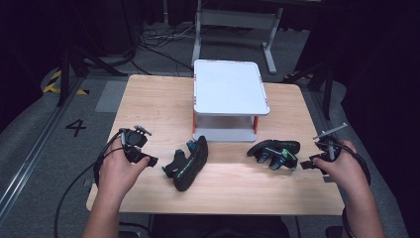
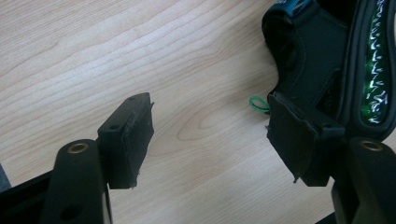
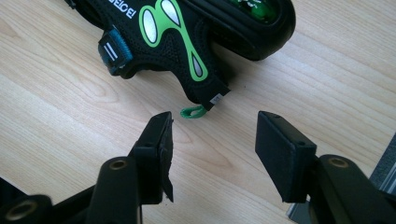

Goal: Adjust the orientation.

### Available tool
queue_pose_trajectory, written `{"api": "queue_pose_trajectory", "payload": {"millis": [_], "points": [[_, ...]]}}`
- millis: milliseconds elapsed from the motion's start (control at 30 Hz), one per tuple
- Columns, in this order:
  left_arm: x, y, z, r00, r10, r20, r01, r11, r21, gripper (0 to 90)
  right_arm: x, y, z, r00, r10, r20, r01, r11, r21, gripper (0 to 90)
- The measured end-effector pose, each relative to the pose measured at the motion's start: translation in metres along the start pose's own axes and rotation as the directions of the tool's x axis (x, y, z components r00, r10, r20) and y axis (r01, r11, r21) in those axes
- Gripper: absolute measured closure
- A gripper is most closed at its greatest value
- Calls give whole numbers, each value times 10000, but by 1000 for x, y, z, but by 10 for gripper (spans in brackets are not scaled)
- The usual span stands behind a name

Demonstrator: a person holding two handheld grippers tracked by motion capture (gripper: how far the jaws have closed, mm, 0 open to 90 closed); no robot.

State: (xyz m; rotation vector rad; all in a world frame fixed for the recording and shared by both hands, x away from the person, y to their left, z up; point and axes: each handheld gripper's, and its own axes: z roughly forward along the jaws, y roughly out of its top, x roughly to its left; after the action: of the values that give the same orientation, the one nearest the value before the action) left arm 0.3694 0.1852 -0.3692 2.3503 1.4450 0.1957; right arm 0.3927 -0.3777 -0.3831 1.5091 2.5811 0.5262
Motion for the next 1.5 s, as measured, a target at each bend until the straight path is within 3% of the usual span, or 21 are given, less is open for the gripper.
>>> {"api": "queue_pose_trajectory", "payload": {"millis": [367,500,567,600,667,833,900,967,1000,1033,1067,1233,1500], "points": [[-4,3,-6,9999,134,99,-132,9997,-207,378,3,2,3,9997,-20,-237,14,9997,-238,458],[-14,5,-11,9988,482,116,-477,9980,-421,376,2,1,2,9997,-16,-264,11,9998,-203,451],[-23,7,-14,9963,783,344,-767,9960,-462,376,2,1,0,9998,13,-218,-20,9995,-321,449],[-32,9,-14,9911,1137,691,-1108,9929,-443,377,2,1,-1,9996,3,-297,-14,9993,-380,447],[-38,12,-12,9845,1343,1124,-1293,9903,-507,380,3,1,0,9994,-38,-340,25,9993,-378,447],[-43,17,-2,9789,1519,1363,-1465,9880,-488,383,6,2,3,9989,-157,-451,144,9994,-304,441],[-39,17,2,9786,1426,1483,-1383,9896,-387,396,7,2,3,9988,-167,-459,152,9994,-318,440],[-33,18,7,9839,1241,1284,-1210,9921,-324,395,7,1,2,9988,-205,-443,191,9993,-317,440],[-31,19,10,9828,1132,1458,-1093,9934,-343,395,6,0,2,9991,-170,-398,156,9992,-357,438],[-27,20,17,9743,914,2061,-865,9957,-329,395,6,0,2,9991,-163,-392,149,9993,-350,437],[-26,21,21,9709,789,2263,-757,9969,-226,395,7,0,2,9991,-130,-399,117,9993,-343,437],[-26,26,34,9718,426,2319,-467,9988,122,401,8,-1,3,9993,-187,-332,178,9995,-254,434],[-21,38,55,9596,-100,2813,-168,9956,925,429,8,-8,4,9997,-59,-220,56,9998,-168,429]]}}
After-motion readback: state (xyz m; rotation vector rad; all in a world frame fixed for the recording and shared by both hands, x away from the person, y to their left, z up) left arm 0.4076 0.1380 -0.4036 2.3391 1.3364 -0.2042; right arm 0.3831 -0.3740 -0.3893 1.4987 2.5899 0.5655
